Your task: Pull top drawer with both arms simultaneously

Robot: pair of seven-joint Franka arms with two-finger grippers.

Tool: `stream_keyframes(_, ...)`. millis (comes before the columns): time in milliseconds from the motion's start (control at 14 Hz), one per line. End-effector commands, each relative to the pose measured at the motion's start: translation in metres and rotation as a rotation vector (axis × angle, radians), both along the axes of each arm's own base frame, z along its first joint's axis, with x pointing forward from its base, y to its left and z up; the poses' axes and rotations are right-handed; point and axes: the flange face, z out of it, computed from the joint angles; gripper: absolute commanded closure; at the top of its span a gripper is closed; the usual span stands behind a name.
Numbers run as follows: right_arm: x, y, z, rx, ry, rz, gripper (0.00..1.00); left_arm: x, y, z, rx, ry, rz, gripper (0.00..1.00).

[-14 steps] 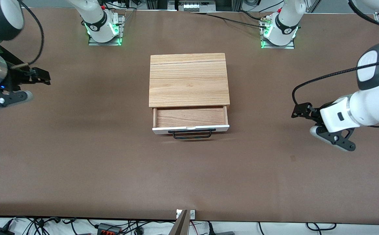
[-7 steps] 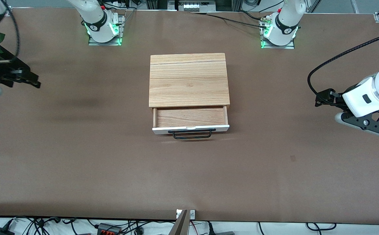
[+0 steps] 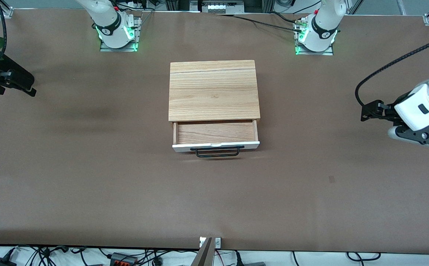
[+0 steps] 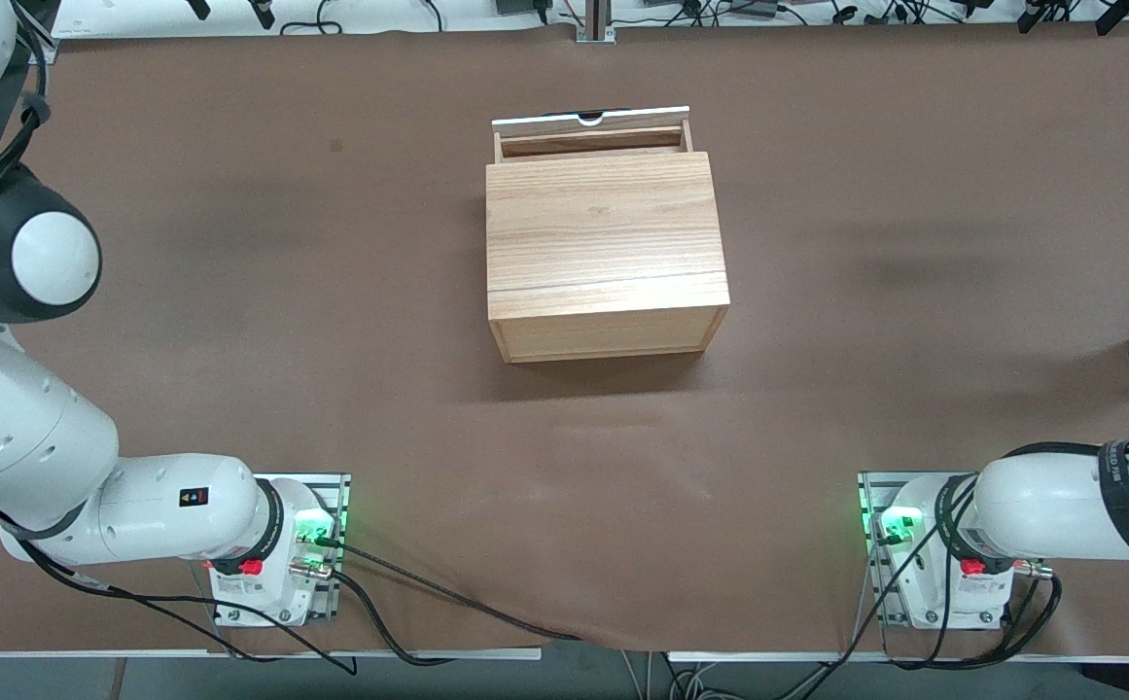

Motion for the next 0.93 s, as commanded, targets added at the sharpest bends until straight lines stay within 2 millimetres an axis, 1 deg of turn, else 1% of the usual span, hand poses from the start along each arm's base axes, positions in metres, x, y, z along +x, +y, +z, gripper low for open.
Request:
stream_keyframes(0,-0.004,-0.002,0.001,0.01,0.007,-0.02,0.0,-0.066,-0.007,-0.012,0.067,-0.066,0.003,0.0)
stream_keyframes(143,-0.004,-0.005,0.001,0.011,0.009,-0.022,0.0,-0.062,-0.002,-0.007,0.061,-0.076,0.036,0.0)
stream_keyframes(214,-0.004,-0.007,0.001,0.011,0.01,-0.023,0.0,-0.062,-0.006,-0.003,0.062,-0.081,0.057,0.0)
stream_keyframes(357,-0.008,-0.007,-0.002,0.013,0.044,-0.036,0.0,-0.068,-0.007,-0.006,0.065,-0.029,0.076,0.0)
stream_keyframes(429,-0.009,-0.007,-0.003,0.013,0.052,-0.039,0.0,-0.068,-0.008,-0.005,0.062,-0.03,0.075,0.0)
stream_keyframes(571,-0.009,-0.007,-0.002,0.013,0.05,-0.039,0.0,-0.065,-0.016,-0.004,0.059,-0.035,0.062,0.0)
stream_keyframes(714,-0.009,-0.003,-0.001,0.013,0.049,-0.032,0.0,-0.063,-0.016,-0.006,0.049,-0.03,0.063,0.0)
stream_keyframes(857,-0.008,0.001,0.0,0.012,0.047,-0.024,0.0,-0.062,-0.012,-0.008,0.032,-0.022,0.078,0.0)
